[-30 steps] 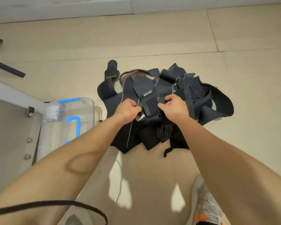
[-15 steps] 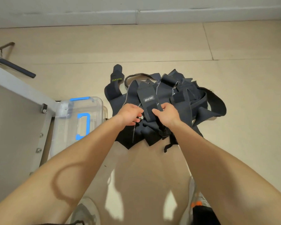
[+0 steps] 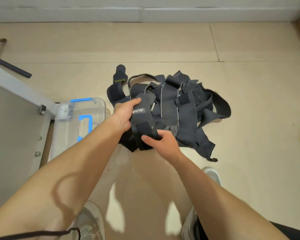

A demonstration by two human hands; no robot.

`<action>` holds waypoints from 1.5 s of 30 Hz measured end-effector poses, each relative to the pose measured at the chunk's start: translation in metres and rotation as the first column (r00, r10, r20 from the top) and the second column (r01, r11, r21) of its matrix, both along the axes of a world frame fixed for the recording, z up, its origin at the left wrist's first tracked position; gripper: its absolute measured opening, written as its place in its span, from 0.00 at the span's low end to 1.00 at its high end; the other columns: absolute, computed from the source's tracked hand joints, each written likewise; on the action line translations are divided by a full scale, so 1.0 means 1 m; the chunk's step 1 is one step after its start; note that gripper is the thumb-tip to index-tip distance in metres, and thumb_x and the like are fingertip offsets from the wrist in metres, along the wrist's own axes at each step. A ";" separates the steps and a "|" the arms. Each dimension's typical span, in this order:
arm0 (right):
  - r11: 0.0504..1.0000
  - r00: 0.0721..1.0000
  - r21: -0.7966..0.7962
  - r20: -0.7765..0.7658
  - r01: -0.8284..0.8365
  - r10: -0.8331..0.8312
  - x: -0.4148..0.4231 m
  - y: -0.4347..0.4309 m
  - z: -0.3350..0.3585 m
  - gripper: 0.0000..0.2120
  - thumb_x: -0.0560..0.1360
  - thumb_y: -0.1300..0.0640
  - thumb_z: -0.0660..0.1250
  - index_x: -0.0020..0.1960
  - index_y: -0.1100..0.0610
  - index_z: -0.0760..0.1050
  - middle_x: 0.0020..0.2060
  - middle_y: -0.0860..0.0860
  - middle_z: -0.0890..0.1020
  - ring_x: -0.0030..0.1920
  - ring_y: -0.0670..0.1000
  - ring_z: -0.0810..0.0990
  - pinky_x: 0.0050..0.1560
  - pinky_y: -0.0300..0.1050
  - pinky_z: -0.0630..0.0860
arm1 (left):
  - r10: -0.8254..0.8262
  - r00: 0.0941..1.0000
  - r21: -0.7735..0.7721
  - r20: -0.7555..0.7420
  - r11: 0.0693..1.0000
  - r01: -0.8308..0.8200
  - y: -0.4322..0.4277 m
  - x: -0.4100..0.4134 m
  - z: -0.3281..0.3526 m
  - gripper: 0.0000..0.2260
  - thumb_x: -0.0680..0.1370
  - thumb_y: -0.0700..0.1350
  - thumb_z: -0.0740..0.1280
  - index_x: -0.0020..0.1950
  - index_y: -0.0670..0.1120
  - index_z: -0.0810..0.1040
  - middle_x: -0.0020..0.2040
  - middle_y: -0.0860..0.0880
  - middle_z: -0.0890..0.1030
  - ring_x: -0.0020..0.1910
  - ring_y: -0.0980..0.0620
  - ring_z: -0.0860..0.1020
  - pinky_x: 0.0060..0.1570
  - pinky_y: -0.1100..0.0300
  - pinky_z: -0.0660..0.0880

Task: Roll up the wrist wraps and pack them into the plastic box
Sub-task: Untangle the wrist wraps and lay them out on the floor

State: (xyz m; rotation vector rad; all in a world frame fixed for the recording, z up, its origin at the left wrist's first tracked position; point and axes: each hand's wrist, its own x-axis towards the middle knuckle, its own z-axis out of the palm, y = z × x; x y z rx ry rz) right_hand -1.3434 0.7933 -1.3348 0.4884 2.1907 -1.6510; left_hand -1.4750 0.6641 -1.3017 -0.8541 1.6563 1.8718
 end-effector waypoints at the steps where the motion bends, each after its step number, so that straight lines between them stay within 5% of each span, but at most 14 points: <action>1: 0.997 0.997 0.038 0.045 -0.066 0.064 0.008 0.000 0.002 0.14 0.72 0.43 0.75 0.44 0.54 0.83 0.37 0.49 0.85 0.40 0.47 0.83 0.45 0.48 0.78 | 0.008 1.000 -0.004 -0.002 1.000 -0.008 -0.002 0.000 0.004 0.09 0.76 0.41 0.75 0.54 0.41 0.83 0.48 0.41 0.87 0.45 0.43 0.87 0.42 0.48 0.83; 3: 0.986 0.989 0.110 0.097 -0.125 0.115 0.022 0.000 0.005 0.07 0.75 0.47 0.74 0.44 0.50 0.82 0.42 0.51 0.85 0.44 0.51 0.84 0.47 0.49 0.79 | -0.010 1.000 0.006 -0.025 1.000 0.010 -0.006 0.001 0.012 0.08 0.77 0.40 0.74 0.55 0.41 0.84 0.51 0.41 0.87 0.46 0.44 0.86 0.42 0.50 0.82; 7: 0.942 0.976 0.275 0.148 -0.194 0.158 0.036 -0.001 0.006 0.14 0.79 0.44 0.68 0.43 0.55 0.79 0.36 0.52 0.81 0.38 0.54 0.80 0.41 0.50 0.76 | -0.043 0.993 0.013 -0.114 0.999 0.044 -0.010 0.007 0.028 0.06 0.81 0.40 0.69 0.56 0.44 0.84 0.53 0.43 0.87 0.52 0.44 0.85 0.50 0.48 0.83; 10: 0.961 0.931 0.068 0.274 -0.268 0.240 0.039 0.007 0.011 0.19 0.79 0.44 0.67 0.50 0.62 0.79 0.37 0.52 0.76 0.35 0.51 0.72 0.33 0.44 0.72 | -0.034 0.985 -0.008 -0.170 0.999 0.033 -0.010 0.009 0.043 0.05 0.82 0.40 0.67 0.54 0.46 0.83 0.52 0.43 0.86 0.51 0.43 0.86 0.50 0.46 0.83; 16: 0.842 0.683 -0.048 0.562 -0.537 0.467 0.029 0.039 0.018 0.11 0.81 0.54 0.66 0.62 0.50 0.76 0.56 0.50 0.78 0.39 0.51 0.81 0.38 0.45 0.80 | -0.073 0.968 0.002 -0.241 0.997 0.076 -0.017 0.002 0.056 0.09 0.83 0.39 0.65 0.62 0.42 0.80 0.53 0.43 0.86 0.48 0.47 0.85 0.48 0.50 0.84; 19: 0.905 0.860 0.216 0.449 -0.368 0.242 0.013 0.061 -0.001 0.17 0.78 0.64 0.58 0.61 0.51 0.78 0.57 0.53 0.81 0.45 0.54 0.82 0.44 0.47 0.79 | -0.167 0.959 -0.033 -0.230 0.986 0.164 -0.009 0.006 0.044 0.10 0.83 0.39 0.64 0.63 0.43 0.80 0.52 0.44 0.86 0.47 0.47 0.86 0.46 0.51 0.83; 21: 0.890 0.968 0.441 0.249 -0.118 0.005 -0.007 0.081 -0.007 0.15 0.76 0.63 0.60 0.57 0.53 0.80 0.59 0.55 0.81 0.55 0.57 0.81 0.58 0.48 0.77 | -0.216 0.951 -0.044 -0.220 0.976 0.212 -0.001 0.009 0.030 0.10 0.83 0.39 0.65 0.64 0.42 0.80 0.55 0.42 0.86 0.52 0.44 0.86 0.50 0.50 0.83; 24: 0.821 0.971 0.564 0.130 0.092 -0.199 -0.038 0.107 -0.016 0.20 0.77 0.58 0.64 0.68 0.54 0.74 0.70 0.57 0.69 0.65 0.63 0.75 0.71 0.50 0.68 | -0.276 0.943 -0.050 -0.184 0.961 0.271 0.010 0.010 0.009 0.10 0.82 0.40 0.66 0.63 0.43 0.80 0.56 0.42 0.86 0.55 0.43 0.85 0.53 0.49 0.82; 27: 0.831 0.946 0.522 0.131 0.190 -0.298 -0.064 0.117 -0.020 0.30 0.76 0.56 0.67 0.77 0.55 0.63 0.73 0.58 0.64 0.69 0.65 0.72 0.72 0.55 0.68 | -0.312 0.938 -0.023 -0.150 0.950 0.312 0.016 0.007 -0.008 0.10 0.82 0.40 0.66 0.63 0.43 0.81 0.56 0.43 0.86 0.56 0.43 0.85 0.55 0.49 0.82; 30: 0.855 0.913 0.425 0.134 0.298 -0.385 -0.079 0.115 -0.027 0.35 0.77 0.56 0.70 0.79 0.58 0.57 0.72 0.59 0.72 0.70 0.62 0.73 0.70 0.55 0.70 | -0.354 0.925 -0.048 -0.135 0.935 0.351 0.019 0.003 -0.020 0.11 0.82 0.40 0.67 0.63 0.43 0.81 0.56 0.43 0.86 0.56 0.44 0.85 0.60 0.47 0.80; 34: 0.827 0.878 0.355 0.038 0.435 -0.478 -0.076 0.104 -0.030 0.24 0.80 0.59 0.68 0.74 0.58 0.68 0.63 0.56 0.81 0.65 0.59 0.79 0.68 0.53 0.74 | -0.332 0.939 -0.185 -0.093 0.932 0.311 0.024 0.005 -0.029 0.13 0.80 0.43 0.71 0.64 0.45 0.81 0.55 0.45 0.86 0.54 0.44 0.85 0.61 0.43 0.80; 39: 0.720 0.854 0.514 -0.051 0.467 -0.518 -0.047 0.091 -0.024 0.10 0.79 0.58 0.70 0.60 0.58 0.79 0.53 0.54 0.83 0.56 0.57 0.81 0.56 0.49 0.76 | -0.355 0.934 -0.426 -0.032 0.850 0.309 0.037 0.019 -0.030 0.18 0.80 0.45 0.71 0.67 0.48 0.69 0.56 0.49 0.74 0.55 0.49 0.75 0.55 0.55 0.73; 42: 0.693 0.810 0.496 -0.037 0.524 -0.586 -0.027 0.085 -0.024 0.13 0.78 0.58 0.72 0.62 0.58 0.78 0.51 0.53 0.82 0.56 0.57 0.81 0.60 0.51 0.77 | -0.457 0.888 -0.448 -0.047 0.805 0.390 0.042 0.029 -0.032 0.15 0.81 0.43 0.68 0.65 0.48 0.68 0.53 0.50 0.72 0.50 0.50 0.74 0.47 0.59 0.72; 45: 0.789 0.840 0.337 -0.008 0.513 -0.543 -0.010 0.068 -0.024 0.19 0.79 0.62 0.67 0.69 0.54 0.76 0.43 0.48 0.79 0.53 0.54 0.82 0.64 0.48 0.76 | -0.597 0.799 -0.493 -0.080 0.720 0.489 0.048 0.038 -0.032 0.07 0.81 0.37 0.64 0.54 0.48 0.78 0.51 0.49 0.77 0.45 0.51 0.75 0.42 0.61 0.72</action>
